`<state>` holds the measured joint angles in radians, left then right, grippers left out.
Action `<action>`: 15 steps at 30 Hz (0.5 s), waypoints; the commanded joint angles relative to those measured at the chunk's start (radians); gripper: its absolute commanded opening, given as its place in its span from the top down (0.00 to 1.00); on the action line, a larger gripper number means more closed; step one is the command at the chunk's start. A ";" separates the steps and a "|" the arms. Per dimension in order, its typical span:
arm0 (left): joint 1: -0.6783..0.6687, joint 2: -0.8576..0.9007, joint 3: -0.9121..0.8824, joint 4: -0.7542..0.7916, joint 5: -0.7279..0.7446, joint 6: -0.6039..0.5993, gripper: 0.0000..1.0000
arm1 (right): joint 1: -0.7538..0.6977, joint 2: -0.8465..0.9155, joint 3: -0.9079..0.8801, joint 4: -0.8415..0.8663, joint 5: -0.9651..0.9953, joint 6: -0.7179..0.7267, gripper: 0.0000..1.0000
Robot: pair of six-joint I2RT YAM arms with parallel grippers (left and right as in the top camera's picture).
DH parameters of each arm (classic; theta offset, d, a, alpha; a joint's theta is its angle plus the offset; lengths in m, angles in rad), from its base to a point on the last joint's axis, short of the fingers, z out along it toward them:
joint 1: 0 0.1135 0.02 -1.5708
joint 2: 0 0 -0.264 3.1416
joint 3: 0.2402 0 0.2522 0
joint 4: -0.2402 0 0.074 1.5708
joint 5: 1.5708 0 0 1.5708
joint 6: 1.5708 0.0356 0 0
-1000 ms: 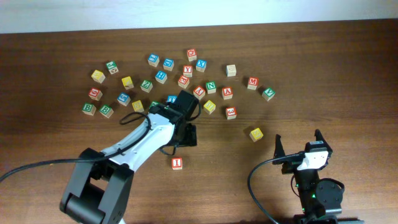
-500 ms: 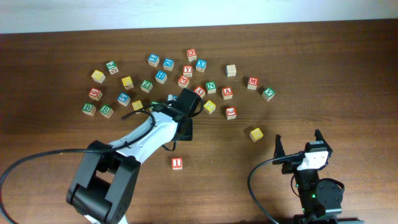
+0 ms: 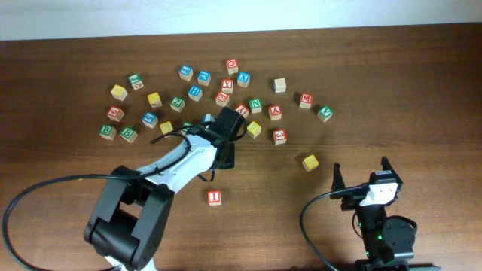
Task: Spell out ICRA
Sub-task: 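Grasp the yellow C block with the left gripper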
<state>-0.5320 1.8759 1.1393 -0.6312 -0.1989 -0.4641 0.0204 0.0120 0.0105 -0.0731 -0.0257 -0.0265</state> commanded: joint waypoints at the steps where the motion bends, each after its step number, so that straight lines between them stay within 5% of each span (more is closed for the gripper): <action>1: -0.002 0.012 0.008 -0.005 0.001 0.002 0.67 | 0.006 -0.007 -0.005 -0.006 0.005 0.001 0.02; 15: -0.002 0.009 0.038 -0.055 0.176 0.003 0.77 | 0.006 -0.007 -0.005 -0.006 0.004 0.001 0.02</action>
<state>-0.5320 1.8759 1.1481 -0.6594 -0.1158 -0.4641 0.0204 0.0120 0.0105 -0.0731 -0.0257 -0.0265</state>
